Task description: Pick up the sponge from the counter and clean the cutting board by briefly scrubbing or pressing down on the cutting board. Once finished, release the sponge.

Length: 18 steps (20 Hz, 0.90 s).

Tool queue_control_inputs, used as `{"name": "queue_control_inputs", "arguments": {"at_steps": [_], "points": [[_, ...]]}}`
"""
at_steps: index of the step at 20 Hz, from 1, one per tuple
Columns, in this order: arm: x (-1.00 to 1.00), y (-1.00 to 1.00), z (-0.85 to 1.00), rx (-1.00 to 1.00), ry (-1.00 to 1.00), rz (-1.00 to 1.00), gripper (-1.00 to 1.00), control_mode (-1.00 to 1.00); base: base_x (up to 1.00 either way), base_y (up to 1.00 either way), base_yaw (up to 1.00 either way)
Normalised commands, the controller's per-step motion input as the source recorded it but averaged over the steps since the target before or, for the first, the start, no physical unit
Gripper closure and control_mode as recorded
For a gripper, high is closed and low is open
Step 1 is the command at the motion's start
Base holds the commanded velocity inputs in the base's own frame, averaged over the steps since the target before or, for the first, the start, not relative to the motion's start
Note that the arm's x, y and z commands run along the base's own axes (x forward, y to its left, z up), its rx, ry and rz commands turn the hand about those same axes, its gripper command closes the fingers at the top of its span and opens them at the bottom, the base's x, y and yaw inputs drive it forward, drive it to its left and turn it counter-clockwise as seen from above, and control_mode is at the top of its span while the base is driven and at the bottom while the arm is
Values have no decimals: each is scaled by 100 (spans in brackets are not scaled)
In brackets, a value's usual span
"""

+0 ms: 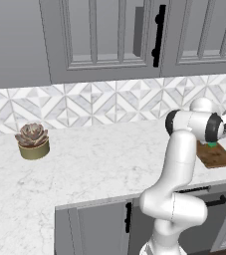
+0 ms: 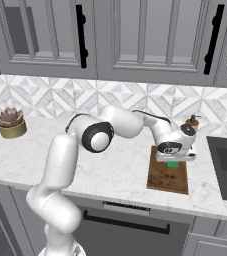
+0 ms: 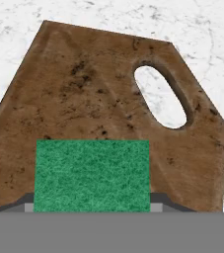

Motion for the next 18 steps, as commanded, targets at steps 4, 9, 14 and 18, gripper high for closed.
{"name": "queue_control_inputs", "arguments": {"at_steps": [4, 9, 14, 18], "points": [[1, -63, 0, 4, 0, 0, 100, -100, 0, 0, 0], [-4, -46, 0, 8, 0, 0, 100, -100, 0, 0, 0], [-83, -3, -2, 12, 0, 0, 100, -100, 0, 0, 0], [-100, 0, -12, 6, -3, 0, 100, -100, 0, 0, 0]]}}
